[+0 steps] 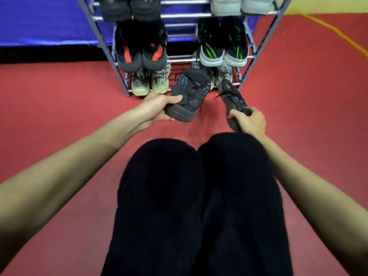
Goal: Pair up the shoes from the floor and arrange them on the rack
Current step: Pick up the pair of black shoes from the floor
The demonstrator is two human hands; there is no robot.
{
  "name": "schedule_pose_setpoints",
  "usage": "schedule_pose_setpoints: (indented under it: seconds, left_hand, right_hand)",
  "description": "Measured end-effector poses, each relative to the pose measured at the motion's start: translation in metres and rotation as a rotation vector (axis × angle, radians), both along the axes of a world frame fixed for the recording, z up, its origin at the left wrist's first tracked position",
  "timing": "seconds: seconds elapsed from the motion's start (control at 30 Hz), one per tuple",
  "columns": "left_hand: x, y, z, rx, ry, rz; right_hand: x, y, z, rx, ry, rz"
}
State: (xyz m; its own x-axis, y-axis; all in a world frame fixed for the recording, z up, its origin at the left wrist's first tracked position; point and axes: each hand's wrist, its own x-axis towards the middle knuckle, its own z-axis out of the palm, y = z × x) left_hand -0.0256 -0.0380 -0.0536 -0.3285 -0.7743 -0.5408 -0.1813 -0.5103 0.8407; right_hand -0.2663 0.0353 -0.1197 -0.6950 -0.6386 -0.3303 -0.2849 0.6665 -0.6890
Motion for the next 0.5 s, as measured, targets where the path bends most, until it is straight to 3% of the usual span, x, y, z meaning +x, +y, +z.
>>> schedule_pose_setpoints:
  seconds: [0.23,0.5]
  left_hand:
    - [0.023,0.034,0.102,-0.171,0.051,0.024]
    - [0.021,0.058,0.161,-0.275,0.166,0.076]
  right_hand:
    - [0.006,0.022,0.116,-0.222,-0.012,-0.009]
    - [0.011,0.041,0.188,-0.42,0.059,-0.025]
